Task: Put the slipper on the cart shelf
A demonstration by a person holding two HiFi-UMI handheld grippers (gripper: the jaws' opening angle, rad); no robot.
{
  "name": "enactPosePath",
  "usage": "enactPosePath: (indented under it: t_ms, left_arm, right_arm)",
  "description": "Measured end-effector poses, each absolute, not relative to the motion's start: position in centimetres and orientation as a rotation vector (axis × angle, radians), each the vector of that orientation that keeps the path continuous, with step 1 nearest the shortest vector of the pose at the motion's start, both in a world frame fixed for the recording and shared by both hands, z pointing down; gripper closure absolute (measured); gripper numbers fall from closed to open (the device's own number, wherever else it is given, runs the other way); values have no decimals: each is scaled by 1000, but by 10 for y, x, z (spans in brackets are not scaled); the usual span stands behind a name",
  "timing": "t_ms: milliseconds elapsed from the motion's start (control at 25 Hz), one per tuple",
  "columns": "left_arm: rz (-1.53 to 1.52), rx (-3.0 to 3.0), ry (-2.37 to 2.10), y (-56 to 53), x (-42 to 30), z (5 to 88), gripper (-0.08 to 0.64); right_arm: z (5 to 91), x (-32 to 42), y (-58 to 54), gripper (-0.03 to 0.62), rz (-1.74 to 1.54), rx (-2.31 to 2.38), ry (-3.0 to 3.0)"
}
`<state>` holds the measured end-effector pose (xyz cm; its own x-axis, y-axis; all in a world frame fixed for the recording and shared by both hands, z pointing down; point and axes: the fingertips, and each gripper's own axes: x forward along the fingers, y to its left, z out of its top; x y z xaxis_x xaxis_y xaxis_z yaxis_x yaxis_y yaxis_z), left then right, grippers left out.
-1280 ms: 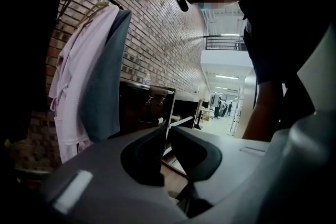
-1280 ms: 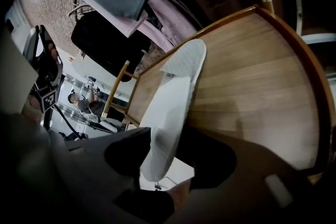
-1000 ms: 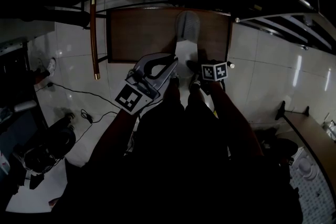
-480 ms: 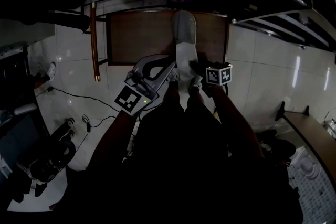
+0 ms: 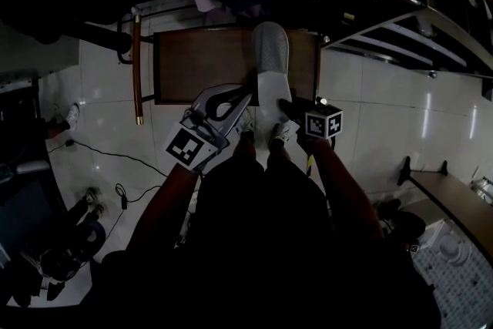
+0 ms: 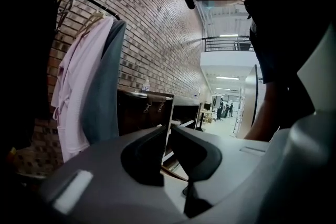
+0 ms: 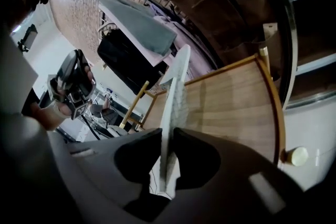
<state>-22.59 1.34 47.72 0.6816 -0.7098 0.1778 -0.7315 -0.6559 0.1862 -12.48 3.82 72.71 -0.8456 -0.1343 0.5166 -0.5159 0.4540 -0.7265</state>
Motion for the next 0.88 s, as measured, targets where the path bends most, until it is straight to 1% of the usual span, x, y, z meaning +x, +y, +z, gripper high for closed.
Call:
enactPosePath:
  t_ms: [400,680,880]
  left_arm:
    - [105,2748,-1173,23,-203,430,525]
    - [96,2806,-1166,17,-185,403,525]
    - [71,2846,-1186,7,-181,379,525]
  right_arm:
    - [616,-101,21,528,1298,610,-2572]
    - [526,-102,-8,528,929,627,-2799]
    - [467,-106,-27,528,747,660,-2903]
